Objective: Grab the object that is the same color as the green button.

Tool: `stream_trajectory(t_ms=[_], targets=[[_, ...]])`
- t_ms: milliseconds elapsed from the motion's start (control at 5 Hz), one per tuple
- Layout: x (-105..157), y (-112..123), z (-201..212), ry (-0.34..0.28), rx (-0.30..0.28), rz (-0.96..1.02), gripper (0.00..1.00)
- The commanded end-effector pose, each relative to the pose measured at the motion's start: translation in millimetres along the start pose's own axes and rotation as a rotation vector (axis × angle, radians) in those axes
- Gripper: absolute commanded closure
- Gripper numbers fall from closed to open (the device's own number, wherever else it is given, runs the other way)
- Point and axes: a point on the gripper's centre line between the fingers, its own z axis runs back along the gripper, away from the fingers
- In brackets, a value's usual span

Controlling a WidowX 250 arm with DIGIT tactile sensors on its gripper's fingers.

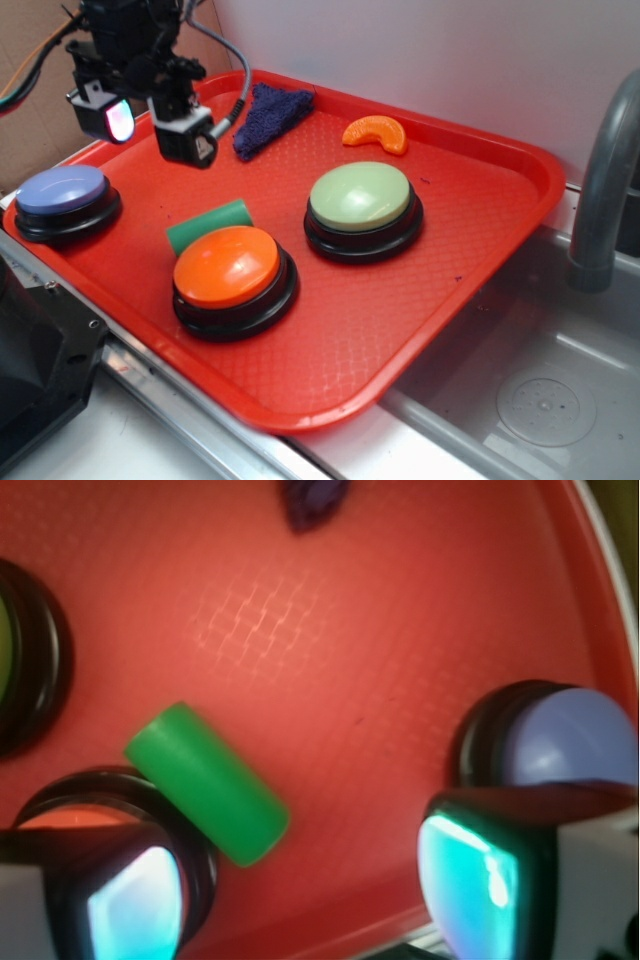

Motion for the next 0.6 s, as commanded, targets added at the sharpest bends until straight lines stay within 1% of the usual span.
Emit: stream_trajectory(t_ms=[0,200,400], targets=[[3,-15,-35,-0.006,0.002,0.068,0.0],[7,-24,-47,0.01,-0.016,0.099,0.0],[7,-29,-58,0.03,0.0,0.069,0.0]])
